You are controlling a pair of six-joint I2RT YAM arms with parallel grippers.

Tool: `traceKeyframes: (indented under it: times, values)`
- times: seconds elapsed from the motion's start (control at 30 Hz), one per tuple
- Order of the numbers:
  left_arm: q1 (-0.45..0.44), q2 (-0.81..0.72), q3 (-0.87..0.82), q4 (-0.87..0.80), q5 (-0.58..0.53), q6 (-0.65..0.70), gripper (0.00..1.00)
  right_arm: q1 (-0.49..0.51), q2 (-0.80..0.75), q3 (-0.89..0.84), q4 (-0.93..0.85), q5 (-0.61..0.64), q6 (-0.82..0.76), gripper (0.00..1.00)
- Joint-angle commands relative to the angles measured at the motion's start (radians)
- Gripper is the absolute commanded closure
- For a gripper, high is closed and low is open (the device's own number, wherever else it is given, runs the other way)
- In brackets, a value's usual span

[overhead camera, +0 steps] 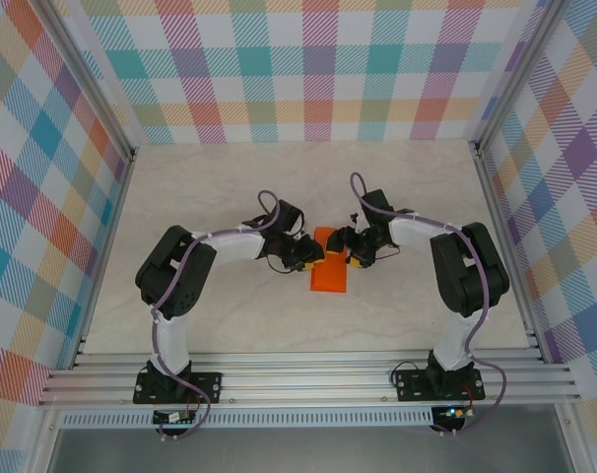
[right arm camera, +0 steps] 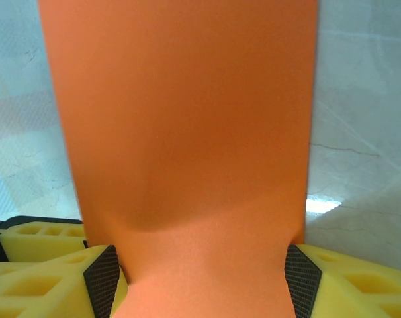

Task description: Fold a paper plane with a square sheet of paper (pick it up from the middle)

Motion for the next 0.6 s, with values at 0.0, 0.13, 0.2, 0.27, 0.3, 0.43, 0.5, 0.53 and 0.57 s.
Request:
traceKeyframes:
  times: [0.0, 0.13, 0.2, 0.27, 0.3, 0.43, 0.5, 0.53, 0.57]
  values:
    - [0.003, 0.024, 0.038, 0.022, 0.016, -0.019, 0.75, -0.011, -0.062, -0.022, -0.001, 0.009, -0.002, 0.29]
    - [0.012, 0.035, 0.05, 0.027, 0.014, -0.026, 0.77, -0.014, -0.151, -0.065, -0.027, 0.071, -0.009, 0.25]
    - [0.016, 0.042, 0.052, 0.035, 0.021, -0.034, 0.77, -0.014, -0.209, -0.103, -0.023, 0.083, -0.021, 0.24]
    - [0.018, 0.046, 0.058, 0.045, 0.028, -0.039, 0.77, -0.009, -0.267, -0.145, -0.02, 0.089, -0.035, 0.24]
    - [0.018, 0.047, 0.062, 0.045, 0.033, -0.039, 0.77, -0.004, -0.289, -0.163, -0.021, 0.09, -0.046, 0.24]
    - [0.018, 0.052, 0.081, 0.031, 0.039, -0.034, 0.77, 0.064, -0.377, -0.222, -0.045, 0.151, -0.094, 0.23]
    - [0.02, 0.054, 0.088, 0.022, 0.039, -0.029, 0.77, 0.12, -0.414, -0.248, -0.045, 0.213, -0.109, 0.25]
    - [0.02, 0.058, 0.093, 0.017, 0.04, -0.027, 0.77, 0.154, -0.438, -0.262, -0.037, 0.254, -0.12, 0.27]
    - [0.02, 0.061, 0.097, 0.008, 0.042, -0.026, 0.77, 0.184, -0.462, -0.282, -0.022, 0.297, -0.128, 0.27]
